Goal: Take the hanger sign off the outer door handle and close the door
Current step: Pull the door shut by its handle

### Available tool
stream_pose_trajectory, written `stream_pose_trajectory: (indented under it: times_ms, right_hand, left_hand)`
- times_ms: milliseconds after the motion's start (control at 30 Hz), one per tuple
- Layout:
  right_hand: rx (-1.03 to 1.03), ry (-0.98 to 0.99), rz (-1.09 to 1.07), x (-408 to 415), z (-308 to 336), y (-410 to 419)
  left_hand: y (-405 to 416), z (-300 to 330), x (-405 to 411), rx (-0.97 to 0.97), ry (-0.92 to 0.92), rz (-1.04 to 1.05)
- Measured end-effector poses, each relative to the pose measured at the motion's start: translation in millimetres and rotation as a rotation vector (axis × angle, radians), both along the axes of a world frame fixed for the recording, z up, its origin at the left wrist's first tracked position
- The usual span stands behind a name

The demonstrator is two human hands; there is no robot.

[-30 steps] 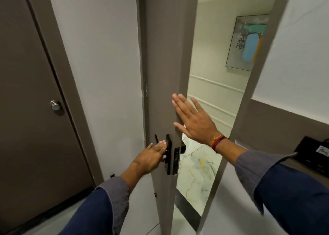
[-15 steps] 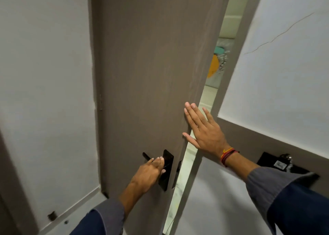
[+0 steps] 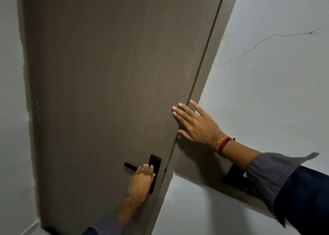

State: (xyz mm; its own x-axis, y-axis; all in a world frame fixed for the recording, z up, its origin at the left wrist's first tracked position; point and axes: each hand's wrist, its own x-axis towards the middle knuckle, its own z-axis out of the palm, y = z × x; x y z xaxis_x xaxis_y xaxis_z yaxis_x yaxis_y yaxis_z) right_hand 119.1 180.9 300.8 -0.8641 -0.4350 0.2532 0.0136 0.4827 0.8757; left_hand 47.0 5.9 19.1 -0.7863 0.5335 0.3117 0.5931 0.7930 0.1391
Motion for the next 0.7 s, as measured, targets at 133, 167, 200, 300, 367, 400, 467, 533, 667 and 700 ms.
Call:
stream_pose_trajectory:
  times_ms: [133, 167, 200, 300, 367, 400, 467, 533, 667, 700]
  right_hand:
    - [0.015, -0.036, -0.093, -7, 2, -1]
    - [0.015, -0.048, -0.108, -8, 2, -1]
    - [0.017, -0.058, -0.122, -10, 3, -2]
    - [0.043, -0.077, -0.167, -17, 6, -7]
    - [0.068, -0.078, -0.194, -24, 7, -13]
    - [0.075, -0.079, -0.207, -28, 7, -17]
    - [0.082, -0.078, -0.226, -33, 6, -20]
    - [0.071, -0.075, -0.245, -36, 5, -21]
    - [0.065, -0.050, -0.262, -36, 0, -21]
    - [0.051, -0.047, -0.252, -36, -2, -21]
  left_hand:
    - [7, -1, -8, 0.022, 0.028, -0.021]
    - [10, -1, -11, 0.038, 0.048, -0.020]
    - [12, -1, -14, 0.053, 0.070, -0.015]
    - [21, -1, -22, 0.042, 0.045, -0.030]
    - [27, -1, -29, 0.007, 0.014, -0.034]
    - [30, -2, -33, -0.004, 0.026, -0.029]
    - [37, -3, -38, -0.013, 0.031, -0.016]
    - [39, -4, -40, -0.003, 0.012, -0.009]
    - [38, -7, -39, -0.024, 0.038, -0.029]
    - [36, -6, -39, -0.026, 0.028, -0.024]
